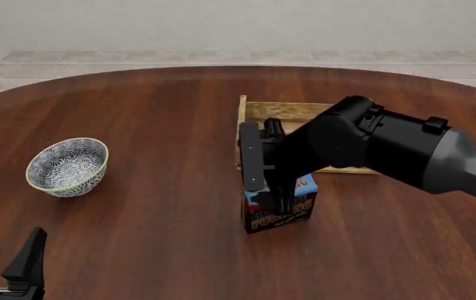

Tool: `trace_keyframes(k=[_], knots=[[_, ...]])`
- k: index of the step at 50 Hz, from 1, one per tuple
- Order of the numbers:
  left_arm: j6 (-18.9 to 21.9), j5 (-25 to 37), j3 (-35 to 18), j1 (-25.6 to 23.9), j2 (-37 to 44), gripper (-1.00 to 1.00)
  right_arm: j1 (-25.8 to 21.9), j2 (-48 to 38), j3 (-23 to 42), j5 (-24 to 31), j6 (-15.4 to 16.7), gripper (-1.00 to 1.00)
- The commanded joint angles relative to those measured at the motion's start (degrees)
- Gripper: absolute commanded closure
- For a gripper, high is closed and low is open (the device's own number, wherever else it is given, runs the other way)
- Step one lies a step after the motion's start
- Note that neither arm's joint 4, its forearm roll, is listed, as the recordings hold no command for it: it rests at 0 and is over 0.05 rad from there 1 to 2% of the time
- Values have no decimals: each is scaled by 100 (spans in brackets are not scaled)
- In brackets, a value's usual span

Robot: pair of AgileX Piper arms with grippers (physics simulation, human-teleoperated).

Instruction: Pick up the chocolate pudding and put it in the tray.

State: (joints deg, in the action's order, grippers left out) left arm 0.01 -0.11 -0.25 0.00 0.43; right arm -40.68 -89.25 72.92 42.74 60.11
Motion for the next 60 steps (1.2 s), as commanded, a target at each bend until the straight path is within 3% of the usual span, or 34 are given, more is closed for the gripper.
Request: trace_keyframes(k=[1,5,39,60], knots=[[-1,0,0,0,0,-100,238,-43,-124,-3,411,-100],[0,0,0,0,-1,-100,358,-76,-141,-21,575,-100],[1,0,0,0,-1,-100,721,-313,-154,84,933,-100],[0,0,0,0,0,-100,727,-522,-188,-89,940,-100]])
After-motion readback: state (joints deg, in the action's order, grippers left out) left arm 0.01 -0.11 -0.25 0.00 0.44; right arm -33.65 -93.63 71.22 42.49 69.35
